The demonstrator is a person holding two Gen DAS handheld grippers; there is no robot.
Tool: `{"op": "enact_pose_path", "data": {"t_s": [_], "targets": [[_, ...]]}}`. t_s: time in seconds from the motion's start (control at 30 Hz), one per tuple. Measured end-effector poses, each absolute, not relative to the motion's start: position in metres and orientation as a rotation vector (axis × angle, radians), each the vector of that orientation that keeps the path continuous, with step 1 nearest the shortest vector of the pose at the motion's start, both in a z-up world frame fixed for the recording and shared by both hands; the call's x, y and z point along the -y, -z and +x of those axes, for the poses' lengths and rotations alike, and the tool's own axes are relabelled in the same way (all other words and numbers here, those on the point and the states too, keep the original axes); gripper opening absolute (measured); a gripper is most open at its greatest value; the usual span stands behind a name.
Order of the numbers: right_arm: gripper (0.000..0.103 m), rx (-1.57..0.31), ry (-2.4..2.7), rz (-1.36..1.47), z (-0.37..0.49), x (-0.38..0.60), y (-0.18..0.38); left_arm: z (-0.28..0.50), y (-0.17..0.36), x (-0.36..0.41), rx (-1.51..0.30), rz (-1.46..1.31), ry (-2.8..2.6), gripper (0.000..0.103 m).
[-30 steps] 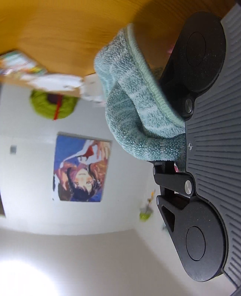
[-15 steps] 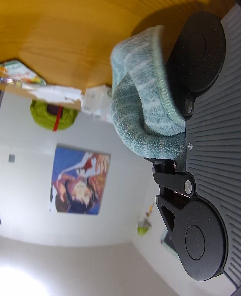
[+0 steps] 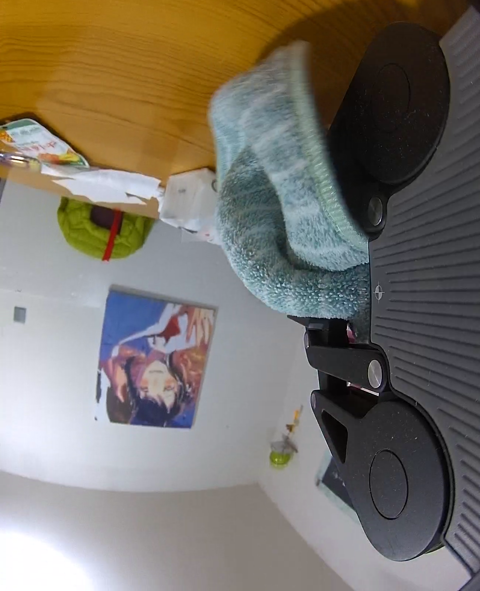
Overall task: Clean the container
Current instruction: 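Wipe the towel across the bottle near the green lid band with the right gripper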
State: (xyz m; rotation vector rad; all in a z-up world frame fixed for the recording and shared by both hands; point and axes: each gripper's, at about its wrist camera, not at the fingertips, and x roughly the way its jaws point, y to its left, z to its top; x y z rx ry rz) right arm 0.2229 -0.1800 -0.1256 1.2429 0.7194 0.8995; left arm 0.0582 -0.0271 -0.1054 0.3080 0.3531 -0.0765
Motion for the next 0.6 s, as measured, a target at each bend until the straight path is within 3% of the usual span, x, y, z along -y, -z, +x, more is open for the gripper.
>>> {"op": "enact_pose_path", "data": {"t_s": [0.17,0.3,0.4,0.6], "targets": [[0.028,-0.911,-0.721,1.098,0.232,0.167,0.141,0.060,0.104,0.026,-0.356,0.306,0.077,0.078],[0.028,-0.872,-0.710,1.019,0.229,0.164,0.131,0.062,0.102,0.024,-0.368,0.298,0.067,0.081],[0.029,-0.825,-0.709,0.995,0.227,0.165,0.125,0.059,0.100,0.025,-0.376,0.301,0.056,0.090],[0.030,-0.794,-0.684,0.968,0.225,0.170,0.119,0.050,0.098,0.029,-0.370,0.317,0.038,0.090]]}}
